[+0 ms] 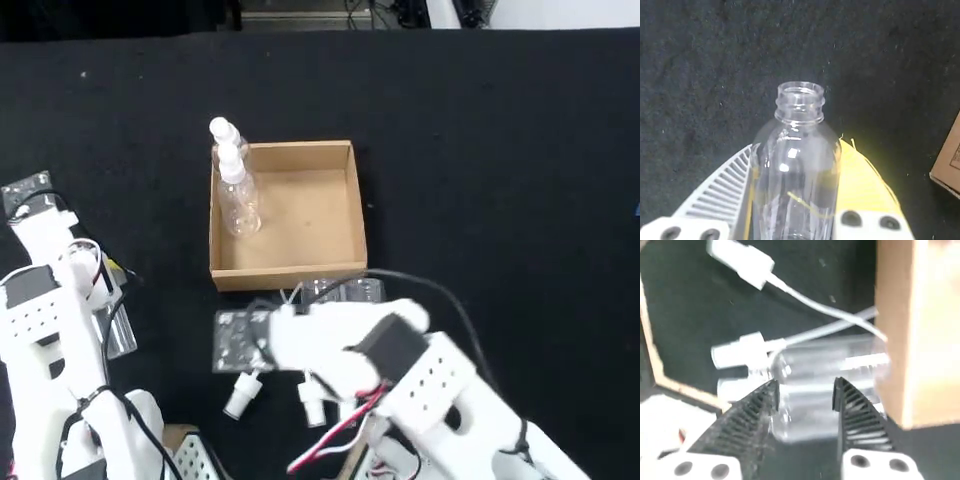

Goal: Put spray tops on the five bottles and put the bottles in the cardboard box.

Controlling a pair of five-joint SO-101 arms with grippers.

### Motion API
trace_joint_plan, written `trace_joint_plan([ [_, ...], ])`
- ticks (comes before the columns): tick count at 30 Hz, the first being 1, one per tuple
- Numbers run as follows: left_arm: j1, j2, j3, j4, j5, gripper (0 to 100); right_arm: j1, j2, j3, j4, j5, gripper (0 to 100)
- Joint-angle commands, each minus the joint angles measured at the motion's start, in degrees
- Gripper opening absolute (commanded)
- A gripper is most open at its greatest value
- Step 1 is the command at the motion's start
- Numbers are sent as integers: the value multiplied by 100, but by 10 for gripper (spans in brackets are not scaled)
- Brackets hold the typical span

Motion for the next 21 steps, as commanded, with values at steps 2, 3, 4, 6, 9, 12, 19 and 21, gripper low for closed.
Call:
trace_joint_plan([
  [2,22,-193,163,-765,62,44,-598,-92,233,-818,-264,174],
  [3,-22,-202,215,-967,62,44,-607,-22,268,-1002,-316,174],
  [4,-136,-202,259,-1152,62,44,-624,110,286,-1125,-343,174],
  [6,-391,-202,286,-1468,70,44,-642,444,198,-1266,-316,174],
  [9,-708,-202,286,-1846,70,44,-905,919,-66,-1284,-273,175],
  [12,-576,-202,215,-1890,70,44,-1407,1209,-154,-1301,-79,175],
  [19,-119,-202,-356,-1916,62,43,-1626,1270,215,-1873,-44,175],
  [21,-110,-202,-453,-1916,62,43,-1626,1270,444,-2180,-44,175],
])
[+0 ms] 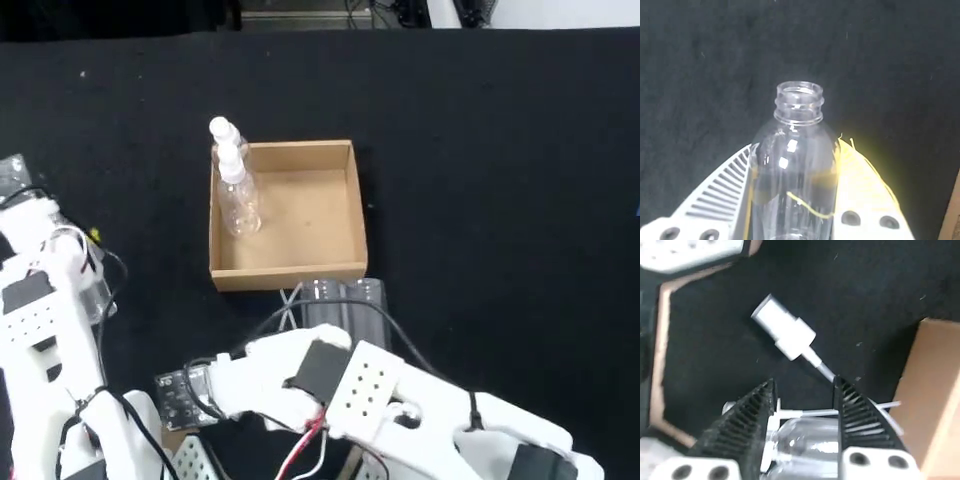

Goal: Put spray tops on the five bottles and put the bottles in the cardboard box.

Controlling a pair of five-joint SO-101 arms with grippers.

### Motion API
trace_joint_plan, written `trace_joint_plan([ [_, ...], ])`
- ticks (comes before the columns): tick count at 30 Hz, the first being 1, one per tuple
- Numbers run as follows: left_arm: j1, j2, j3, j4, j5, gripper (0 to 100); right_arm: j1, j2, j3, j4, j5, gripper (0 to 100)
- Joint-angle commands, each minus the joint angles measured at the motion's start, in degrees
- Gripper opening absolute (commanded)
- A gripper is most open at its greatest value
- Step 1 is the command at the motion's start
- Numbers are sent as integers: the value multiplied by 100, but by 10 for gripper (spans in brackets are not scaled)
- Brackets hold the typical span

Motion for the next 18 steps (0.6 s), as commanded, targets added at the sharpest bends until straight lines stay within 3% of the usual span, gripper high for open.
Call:
trace_joint_plan([
  [1,110,-193,-576,-114,26,43,-97,13,215,-598,26,175],
  [14,-330,-185,-13,-448,0,42,-105,48,593,-1574,-1134,175],
  [18,-1051,-193,-66,-554,53,42,-114,31,725,-1556,-1134,175],
])
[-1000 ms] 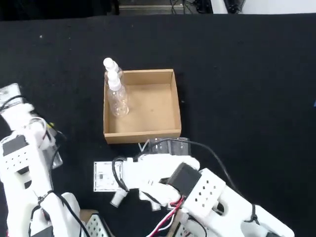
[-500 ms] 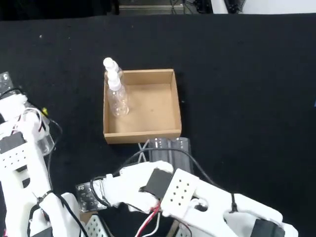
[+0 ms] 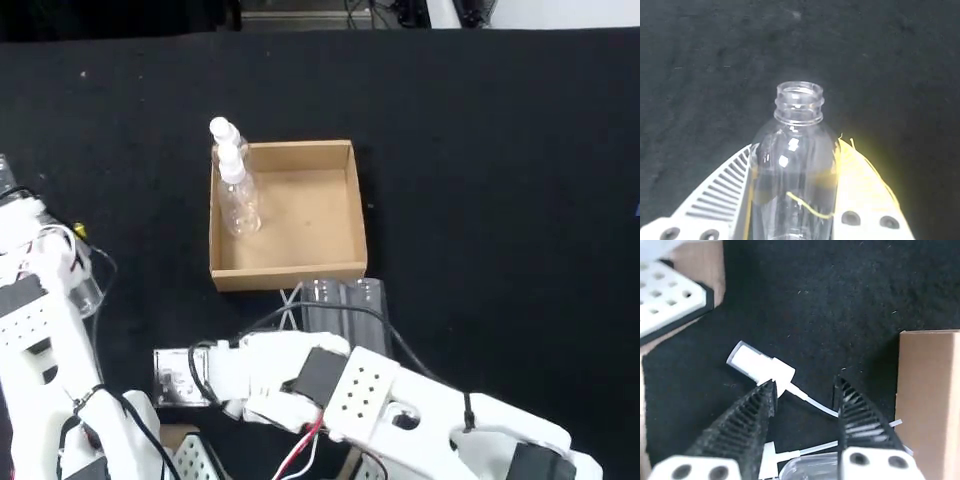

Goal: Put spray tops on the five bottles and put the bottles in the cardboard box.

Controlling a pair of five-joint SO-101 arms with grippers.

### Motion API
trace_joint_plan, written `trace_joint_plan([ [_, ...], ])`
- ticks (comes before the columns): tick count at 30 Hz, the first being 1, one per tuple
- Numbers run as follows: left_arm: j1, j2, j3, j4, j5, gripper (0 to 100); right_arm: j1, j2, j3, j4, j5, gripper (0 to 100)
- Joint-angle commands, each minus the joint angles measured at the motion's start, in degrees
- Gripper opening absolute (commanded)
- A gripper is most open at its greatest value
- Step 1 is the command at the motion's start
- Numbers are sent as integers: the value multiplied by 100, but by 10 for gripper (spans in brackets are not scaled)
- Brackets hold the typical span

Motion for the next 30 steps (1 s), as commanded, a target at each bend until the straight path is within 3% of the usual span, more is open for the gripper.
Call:
trace_joint_plan([
  [1,-910,-193,-136,-273,62,42,-79,40,-22,-123,-88,175],
  [8,-1736,-193,-119,-545,62,42,-88,57,-13,-123,-105,175],
  [16,-1710,-193,13,-527,53,42,-88,57,-4,-141,-114,175],
  [20,-1367,-193,198,-501,9,42,-79,57,-4,-149,-123,175],
  [23,-1631,-273,207,-545,88,42,-88,57,-4,-123,-123,175],
  [25,-2009,-457,259,-677,536,42,-97,57,-4,-123,-123,183],
  [30,-2774,-1275,716,-835,2532,42,-97,57,110,-114,-79,305],
])
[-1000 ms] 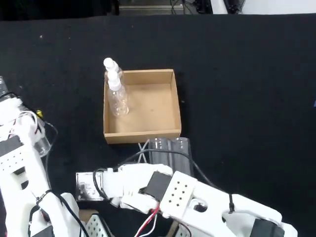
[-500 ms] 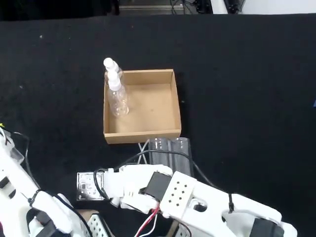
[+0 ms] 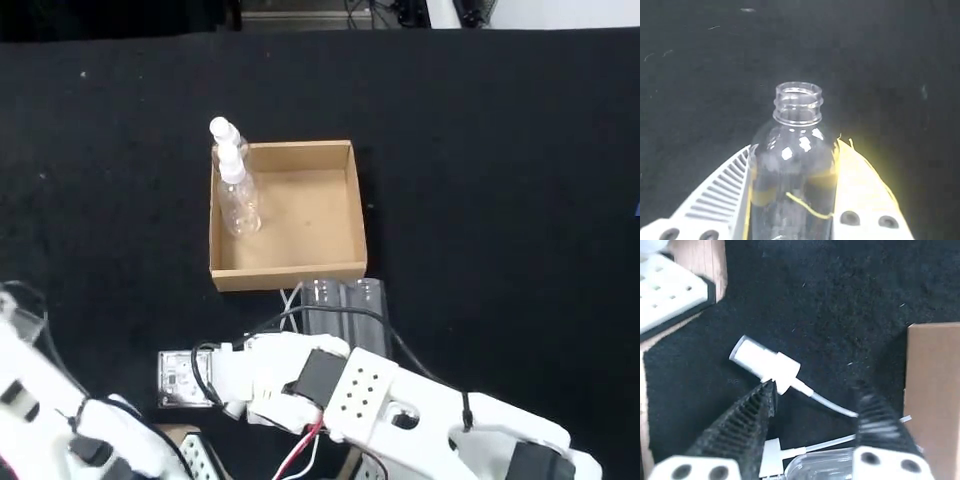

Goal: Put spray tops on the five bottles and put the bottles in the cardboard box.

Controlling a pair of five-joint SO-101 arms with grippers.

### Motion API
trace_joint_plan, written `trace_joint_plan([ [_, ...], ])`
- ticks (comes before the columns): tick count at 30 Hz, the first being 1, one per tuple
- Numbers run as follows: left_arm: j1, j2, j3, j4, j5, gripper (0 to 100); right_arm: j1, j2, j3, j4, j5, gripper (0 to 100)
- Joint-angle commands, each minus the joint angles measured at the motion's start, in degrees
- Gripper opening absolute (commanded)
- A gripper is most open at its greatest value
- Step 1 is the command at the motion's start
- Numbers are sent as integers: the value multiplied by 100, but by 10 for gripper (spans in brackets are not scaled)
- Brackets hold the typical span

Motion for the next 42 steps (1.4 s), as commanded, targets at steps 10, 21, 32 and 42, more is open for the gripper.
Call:
trace_joint_plan([
  [10,-470,-3024,1982,-1266,1248,42,-97,927,-374,229,501,286],
  [21,75,-5011,3029,-1231,642,42,-396,1763,-532,-325,633,287],
  [32,101,-5811,3257,-782,677,42,-404,1780,-268,-422,1336,283],
  [42,101,-5802,3284,-782,686,42,-378,1807,-154,-765,1407,282],
])
